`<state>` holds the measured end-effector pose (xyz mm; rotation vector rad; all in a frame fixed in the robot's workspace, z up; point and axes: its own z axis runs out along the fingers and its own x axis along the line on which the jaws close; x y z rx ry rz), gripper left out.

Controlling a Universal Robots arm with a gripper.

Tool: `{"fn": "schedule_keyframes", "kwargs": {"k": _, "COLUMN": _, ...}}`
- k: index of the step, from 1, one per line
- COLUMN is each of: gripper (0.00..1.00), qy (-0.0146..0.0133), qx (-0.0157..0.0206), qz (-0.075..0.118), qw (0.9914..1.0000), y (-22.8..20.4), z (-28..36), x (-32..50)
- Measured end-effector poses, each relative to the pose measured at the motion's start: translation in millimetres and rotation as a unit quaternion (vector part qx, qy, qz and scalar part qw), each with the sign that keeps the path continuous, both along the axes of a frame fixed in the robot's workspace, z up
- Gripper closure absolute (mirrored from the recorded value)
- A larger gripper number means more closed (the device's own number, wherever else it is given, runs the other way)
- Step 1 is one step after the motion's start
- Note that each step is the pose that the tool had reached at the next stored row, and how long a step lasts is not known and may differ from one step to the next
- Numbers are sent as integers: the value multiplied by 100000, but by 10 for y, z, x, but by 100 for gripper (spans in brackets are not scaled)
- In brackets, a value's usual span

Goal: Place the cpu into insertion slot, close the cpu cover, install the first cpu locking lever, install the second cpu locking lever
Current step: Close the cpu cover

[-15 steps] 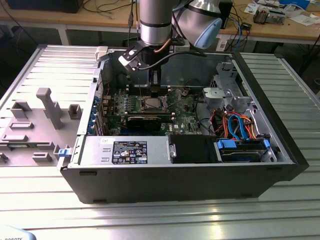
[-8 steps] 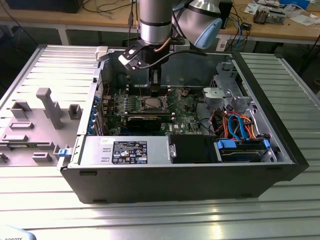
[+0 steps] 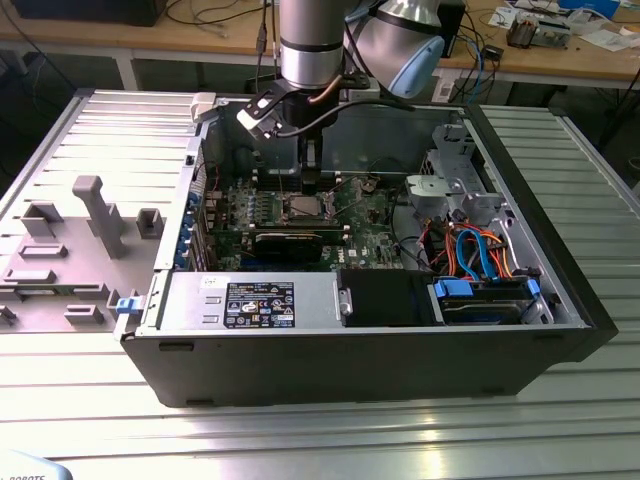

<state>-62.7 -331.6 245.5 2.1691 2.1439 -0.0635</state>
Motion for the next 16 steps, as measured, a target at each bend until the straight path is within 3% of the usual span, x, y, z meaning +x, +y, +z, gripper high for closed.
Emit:
{"fn": "schedule_keyframes", "kwargs": {"k": 7, "gripper": 89, "qy": 0, "qx": -107, "qz": 0, "qw": 100000, "y": 0, "z": 4, "x": 0}}
{"fn": "schedule_keyframes", "kwargs": {"k": 13, "gripper": 89, "qy": -4, "qx": -436, "qz": -3, "qw": 99999, "y": 1, "z": 4, "x": 0}}
{"fn": "schedule_keyframes", "kwargs": {"k": 16, "gripper": 89, "qy": -4, "qx": -772, "qz": -3, "qw": 99997, "y": 1, "z": 4, "x": 0}}
